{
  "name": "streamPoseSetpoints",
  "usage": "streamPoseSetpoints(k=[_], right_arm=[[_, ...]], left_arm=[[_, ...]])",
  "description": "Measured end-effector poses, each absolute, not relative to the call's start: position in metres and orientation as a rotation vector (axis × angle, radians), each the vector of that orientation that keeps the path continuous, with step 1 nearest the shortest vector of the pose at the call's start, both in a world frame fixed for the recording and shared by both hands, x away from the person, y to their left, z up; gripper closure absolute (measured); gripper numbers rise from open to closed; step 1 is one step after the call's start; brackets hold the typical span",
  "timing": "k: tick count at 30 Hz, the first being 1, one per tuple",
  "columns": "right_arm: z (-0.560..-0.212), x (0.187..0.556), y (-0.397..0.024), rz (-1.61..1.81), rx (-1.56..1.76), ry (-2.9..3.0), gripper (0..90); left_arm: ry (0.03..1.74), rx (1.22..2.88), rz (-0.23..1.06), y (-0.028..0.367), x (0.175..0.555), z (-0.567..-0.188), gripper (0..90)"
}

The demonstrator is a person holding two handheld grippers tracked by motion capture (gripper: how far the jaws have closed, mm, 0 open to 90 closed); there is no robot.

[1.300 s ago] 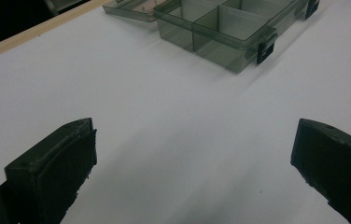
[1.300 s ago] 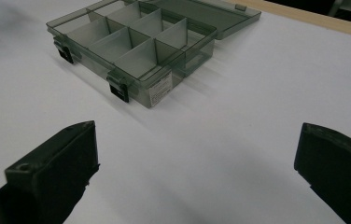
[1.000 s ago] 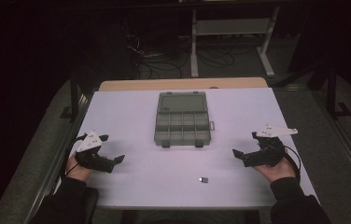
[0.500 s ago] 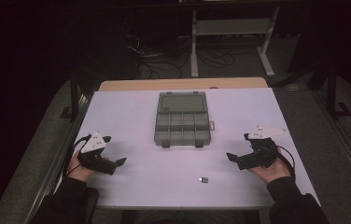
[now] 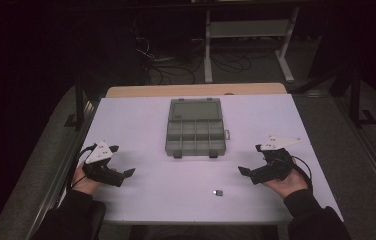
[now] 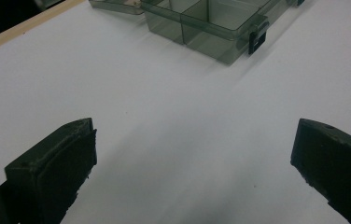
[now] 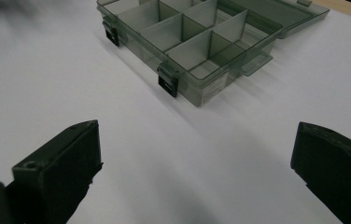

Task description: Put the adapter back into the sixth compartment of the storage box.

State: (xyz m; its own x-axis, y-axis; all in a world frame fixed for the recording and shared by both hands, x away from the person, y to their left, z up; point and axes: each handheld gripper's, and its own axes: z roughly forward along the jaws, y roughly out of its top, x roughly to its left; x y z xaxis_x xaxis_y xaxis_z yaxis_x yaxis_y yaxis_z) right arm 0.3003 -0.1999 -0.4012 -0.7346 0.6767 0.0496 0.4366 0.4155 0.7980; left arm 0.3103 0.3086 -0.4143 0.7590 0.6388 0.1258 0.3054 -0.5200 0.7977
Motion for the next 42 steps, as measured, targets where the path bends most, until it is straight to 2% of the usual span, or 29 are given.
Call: streamPoseSetpoints(k=[42], right_arm=[[-0.410,0.299,-0.153,1.157,0.800,2.592,1.1]], left_arm=[[0.707,2.130,0.523,0.309,0.310,-0.414,0.0]])
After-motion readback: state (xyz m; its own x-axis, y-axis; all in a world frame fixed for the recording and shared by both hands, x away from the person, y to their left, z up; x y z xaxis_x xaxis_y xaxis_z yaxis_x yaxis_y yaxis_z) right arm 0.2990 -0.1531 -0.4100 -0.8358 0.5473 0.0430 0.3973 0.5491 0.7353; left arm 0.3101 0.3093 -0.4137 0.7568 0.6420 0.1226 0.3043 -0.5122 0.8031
